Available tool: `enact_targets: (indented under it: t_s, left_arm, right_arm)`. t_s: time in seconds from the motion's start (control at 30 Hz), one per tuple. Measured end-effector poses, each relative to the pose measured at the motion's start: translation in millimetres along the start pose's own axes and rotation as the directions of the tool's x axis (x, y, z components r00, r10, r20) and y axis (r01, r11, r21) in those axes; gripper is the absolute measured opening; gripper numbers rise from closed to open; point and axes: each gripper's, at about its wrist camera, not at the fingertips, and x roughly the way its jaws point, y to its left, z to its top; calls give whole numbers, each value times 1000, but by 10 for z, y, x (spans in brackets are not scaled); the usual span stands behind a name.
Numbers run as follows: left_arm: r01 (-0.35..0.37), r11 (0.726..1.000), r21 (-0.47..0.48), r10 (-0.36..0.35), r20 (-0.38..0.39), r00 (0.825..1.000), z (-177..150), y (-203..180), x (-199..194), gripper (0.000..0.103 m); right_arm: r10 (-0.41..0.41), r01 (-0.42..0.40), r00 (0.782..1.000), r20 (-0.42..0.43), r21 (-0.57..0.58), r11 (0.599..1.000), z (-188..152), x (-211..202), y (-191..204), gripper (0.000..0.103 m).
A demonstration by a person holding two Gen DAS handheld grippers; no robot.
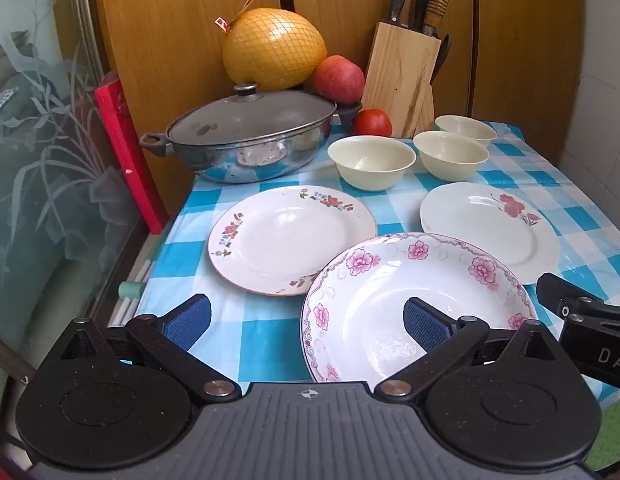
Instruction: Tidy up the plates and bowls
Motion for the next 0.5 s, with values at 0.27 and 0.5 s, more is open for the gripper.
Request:
enact_targets:
  t_s: [0.27,0.5]
  left_arm:
    - [33,999,2,-33,-62,998,-27,24,94,103]
    - [60,998,-31,-63,-101,993,-18,49,181,103]
  right_arm:
    - [-18,18,1000,-17,-27,999,-26,71,44,102]
    - [-23,21,999,-40,-34,999,-16,106,62,102]
